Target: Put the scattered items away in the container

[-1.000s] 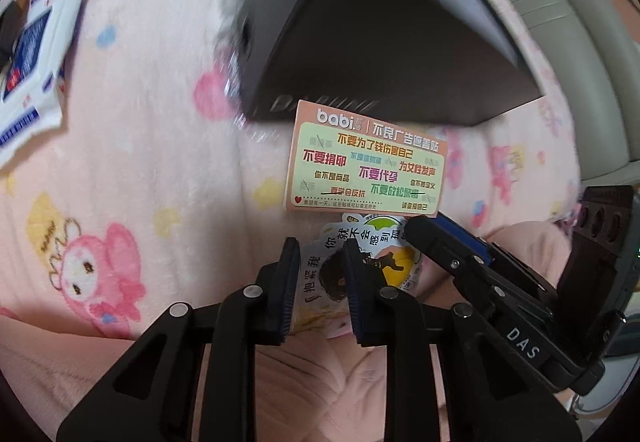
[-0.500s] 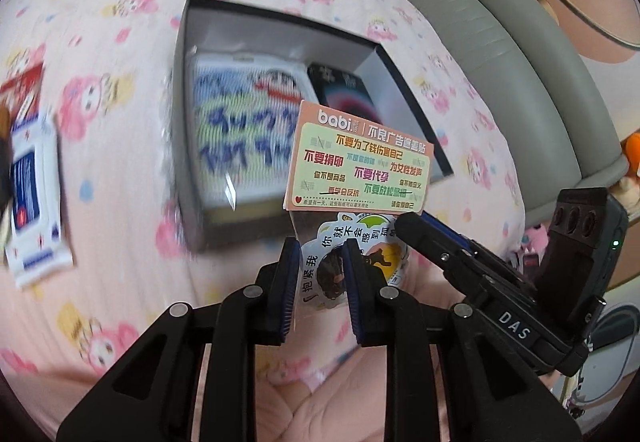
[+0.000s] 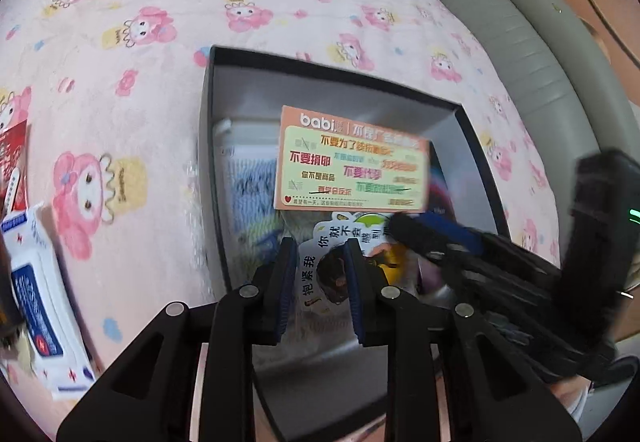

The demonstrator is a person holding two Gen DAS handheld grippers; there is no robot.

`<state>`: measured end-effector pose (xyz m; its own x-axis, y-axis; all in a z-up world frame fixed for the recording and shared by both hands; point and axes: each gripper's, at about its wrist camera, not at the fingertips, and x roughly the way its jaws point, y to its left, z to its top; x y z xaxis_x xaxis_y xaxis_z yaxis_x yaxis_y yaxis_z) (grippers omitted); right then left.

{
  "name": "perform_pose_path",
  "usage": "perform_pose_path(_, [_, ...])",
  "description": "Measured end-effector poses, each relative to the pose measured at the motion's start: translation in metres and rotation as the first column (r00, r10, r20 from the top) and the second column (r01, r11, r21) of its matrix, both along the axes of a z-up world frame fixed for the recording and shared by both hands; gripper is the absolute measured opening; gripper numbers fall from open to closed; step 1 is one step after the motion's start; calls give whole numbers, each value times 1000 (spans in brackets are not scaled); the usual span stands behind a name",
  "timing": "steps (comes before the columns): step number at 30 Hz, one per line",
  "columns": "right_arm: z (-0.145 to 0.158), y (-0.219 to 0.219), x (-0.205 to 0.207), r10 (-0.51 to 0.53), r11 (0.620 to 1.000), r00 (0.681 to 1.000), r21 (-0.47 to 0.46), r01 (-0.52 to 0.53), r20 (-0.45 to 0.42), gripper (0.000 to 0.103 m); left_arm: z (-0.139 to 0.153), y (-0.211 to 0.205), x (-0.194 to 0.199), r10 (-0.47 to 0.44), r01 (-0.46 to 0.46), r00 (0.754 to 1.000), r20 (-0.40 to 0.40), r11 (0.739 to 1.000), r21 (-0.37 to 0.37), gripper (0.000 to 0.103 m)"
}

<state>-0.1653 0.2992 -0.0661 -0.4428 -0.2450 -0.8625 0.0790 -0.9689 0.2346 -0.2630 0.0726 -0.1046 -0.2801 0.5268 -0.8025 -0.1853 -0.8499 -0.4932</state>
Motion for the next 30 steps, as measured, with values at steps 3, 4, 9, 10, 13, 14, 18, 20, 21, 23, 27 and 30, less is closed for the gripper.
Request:
perform_pose_path(3, [-30,-9,-35,-1,1000,994,-21,4,114,27,3,-9,-3,-1,2,999,-34,1000,19,41])
perform_pose_path(4, [-37,-10,-40,-7,999,990,-47,14,140,27,3,-10,-1,-9,10,999,-45,1000,20,41])
perform_pose_path(9, [-42,-12,-55,-31,998,987,-41,38,155,27,1,-7,6,-26,26,996,-81,1000,7,41])
perform_pose_path(10, [-42,-13,-56,-36,999,986,-21,40,163,27,1,-6,7,-25,25,996,-87,1000,4,41])
perform_pose_path(13, [-46,-13,-54,-46,999,979,14,44,199,27,1,-10,11,-13,16,996,-93,999,32,41])
perform_pose_path(14, [-45,-13,-51,-48,999,977,21,45,207,27,1,-12,13,-13,16,995,-96,999,40,41])
perform_pose_path(18, [-46,-26,-39,-7,1000,975,25,1,224,27,0,-13,14,-21,26,994,-109,999,42,41])
perform_pose_path(20, [-49,-40,-40,59,998,967,18,-66,247,27,1,-13,15,-24,28,993,-112,999,38,41])
perform_pose_path(21, [-53,-48,-43,94,995,959,11,-100,269,27,1,-13,16,-25,29,993,-111,999,37,41])
perform_pose_path(23, [-58,-60,-52,127,990,947,22,-140,294,29,0,-13,15,-23,27,994,-106,999,43,41])
perform_pose_path(27, [-58,-71,-81,120,989,943,46,-141,310,29,0,-14,14,-21,27,994,-104,998,54,41])
perform_pose_path(30, [-62,-74,-102,99,991,947,55,-121,307,29,0,-17,12,-5,12,995,-103,998,70,40])
